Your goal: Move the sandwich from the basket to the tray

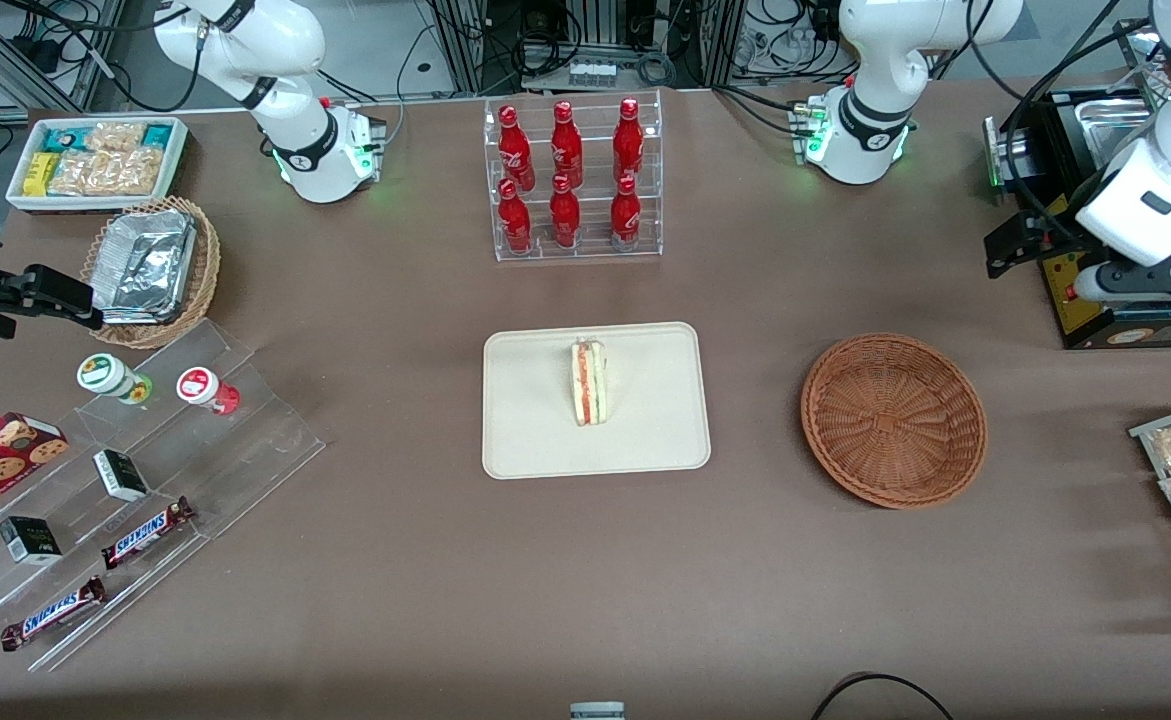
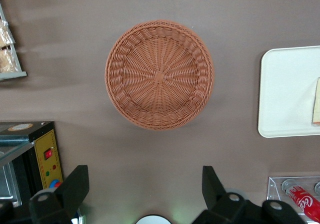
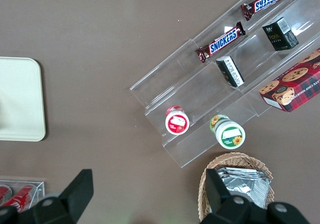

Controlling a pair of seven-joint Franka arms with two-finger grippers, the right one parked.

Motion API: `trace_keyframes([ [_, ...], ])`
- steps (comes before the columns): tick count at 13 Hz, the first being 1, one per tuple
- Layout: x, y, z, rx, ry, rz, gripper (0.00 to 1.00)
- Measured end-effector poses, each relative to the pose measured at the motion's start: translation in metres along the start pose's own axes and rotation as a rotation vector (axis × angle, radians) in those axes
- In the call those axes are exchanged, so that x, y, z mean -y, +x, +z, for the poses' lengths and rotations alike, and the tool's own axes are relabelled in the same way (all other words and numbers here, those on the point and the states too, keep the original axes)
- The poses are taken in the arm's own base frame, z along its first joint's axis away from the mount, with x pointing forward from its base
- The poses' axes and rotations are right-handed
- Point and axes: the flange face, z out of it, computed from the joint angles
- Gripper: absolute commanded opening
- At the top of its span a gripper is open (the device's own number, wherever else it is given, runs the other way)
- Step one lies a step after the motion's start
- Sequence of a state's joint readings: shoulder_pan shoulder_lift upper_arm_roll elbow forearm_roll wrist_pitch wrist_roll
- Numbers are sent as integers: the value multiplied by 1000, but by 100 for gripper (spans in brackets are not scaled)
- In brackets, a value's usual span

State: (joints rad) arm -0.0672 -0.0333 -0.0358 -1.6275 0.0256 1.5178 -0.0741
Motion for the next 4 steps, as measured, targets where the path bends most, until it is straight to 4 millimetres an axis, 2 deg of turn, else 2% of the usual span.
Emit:
trace_keyframes([
  [4,-1,17,-4,-13,-3,0,100],
])
